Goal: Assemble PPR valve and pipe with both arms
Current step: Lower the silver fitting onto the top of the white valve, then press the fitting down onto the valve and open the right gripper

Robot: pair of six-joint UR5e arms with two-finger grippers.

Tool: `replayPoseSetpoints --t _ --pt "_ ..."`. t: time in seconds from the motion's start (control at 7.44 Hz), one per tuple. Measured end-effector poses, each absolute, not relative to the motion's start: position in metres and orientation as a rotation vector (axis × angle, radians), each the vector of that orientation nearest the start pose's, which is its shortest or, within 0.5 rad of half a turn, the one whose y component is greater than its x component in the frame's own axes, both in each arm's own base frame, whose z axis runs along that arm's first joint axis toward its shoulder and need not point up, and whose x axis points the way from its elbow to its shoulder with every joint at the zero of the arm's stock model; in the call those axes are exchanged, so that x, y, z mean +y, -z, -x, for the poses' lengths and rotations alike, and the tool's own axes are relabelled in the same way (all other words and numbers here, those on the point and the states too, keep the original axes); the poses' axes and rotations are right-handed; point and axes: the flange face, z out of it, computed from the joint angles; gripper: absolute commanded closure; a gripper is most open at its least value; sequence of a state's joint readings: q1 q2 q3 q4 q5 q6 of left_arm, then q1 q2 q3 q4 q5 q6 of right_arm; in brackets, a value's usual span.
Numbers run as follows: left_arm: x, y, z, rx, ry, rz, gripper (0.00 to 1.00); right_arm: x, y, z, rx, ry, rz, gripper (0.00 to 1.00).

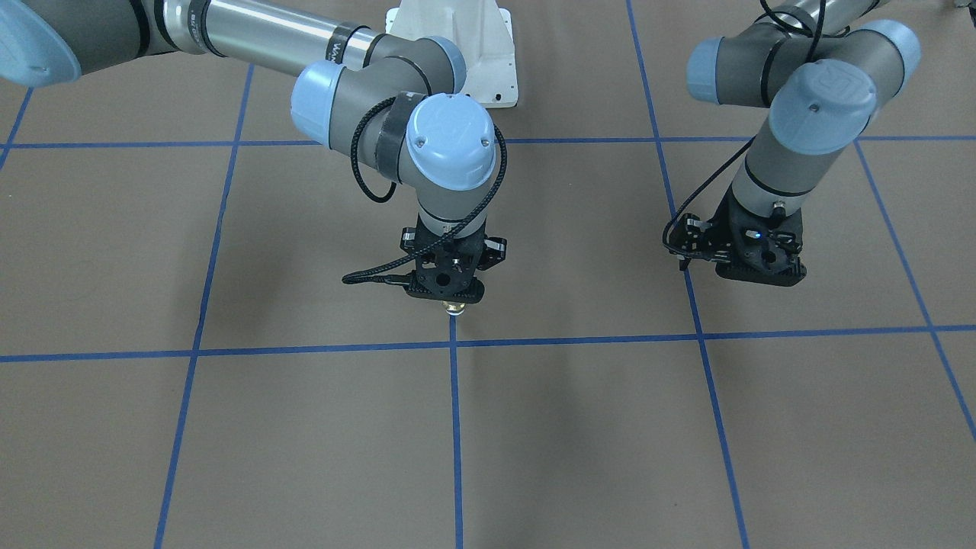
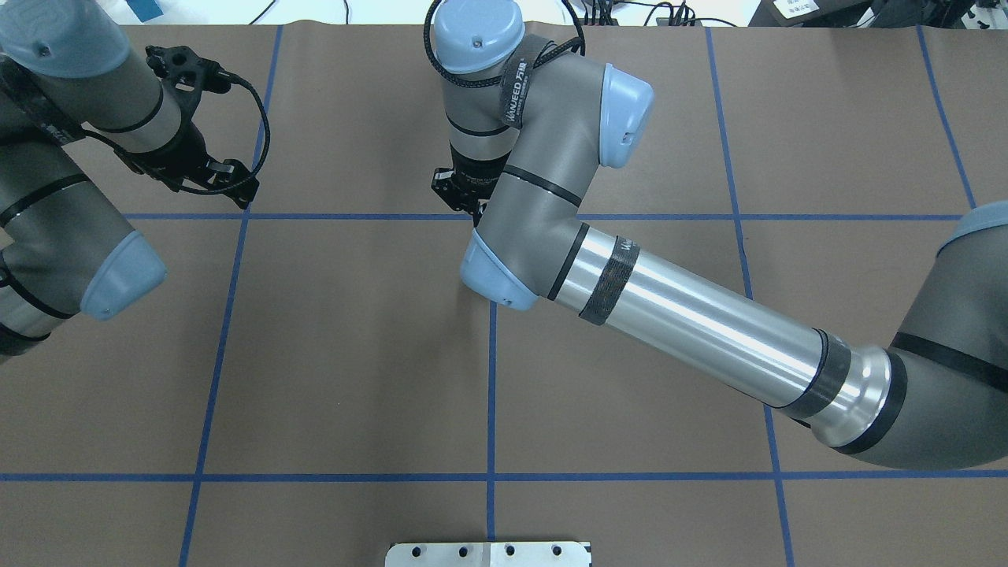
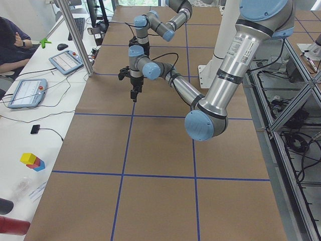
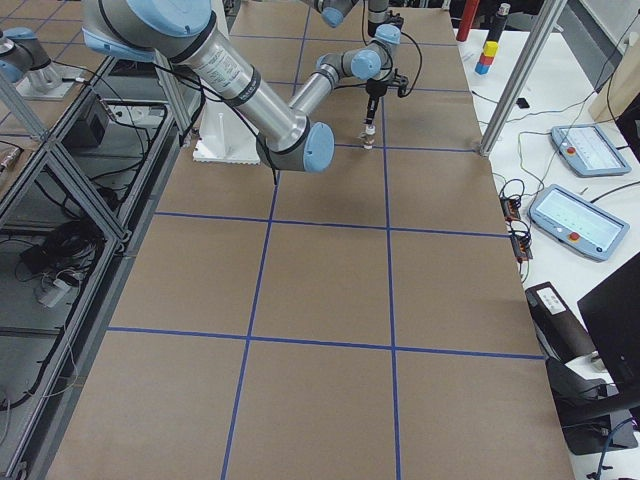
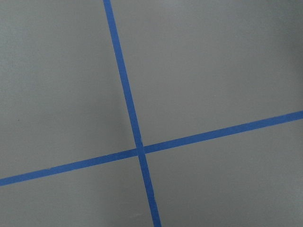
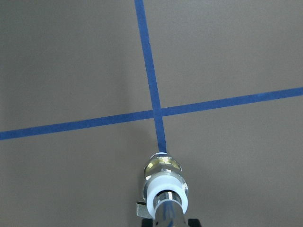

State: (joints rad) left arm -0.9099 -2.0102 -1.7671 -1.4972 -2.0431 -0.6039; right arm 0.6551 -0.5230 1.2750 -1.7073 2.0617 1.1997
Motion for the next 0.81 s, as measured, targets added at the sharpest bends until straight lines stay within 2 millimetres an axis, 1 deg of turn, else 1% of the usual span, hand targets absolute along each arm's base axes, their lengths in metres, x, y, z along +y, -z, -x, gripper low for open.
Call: replayPoseSetpoints --t 0.81 --pt "-0.5501 -0.3366 -0.3153 0.697 -0.185 -0.173 0.0 -0.5485 -0.1235 0.5723 -0.768 -0.116 0.112 1.0"
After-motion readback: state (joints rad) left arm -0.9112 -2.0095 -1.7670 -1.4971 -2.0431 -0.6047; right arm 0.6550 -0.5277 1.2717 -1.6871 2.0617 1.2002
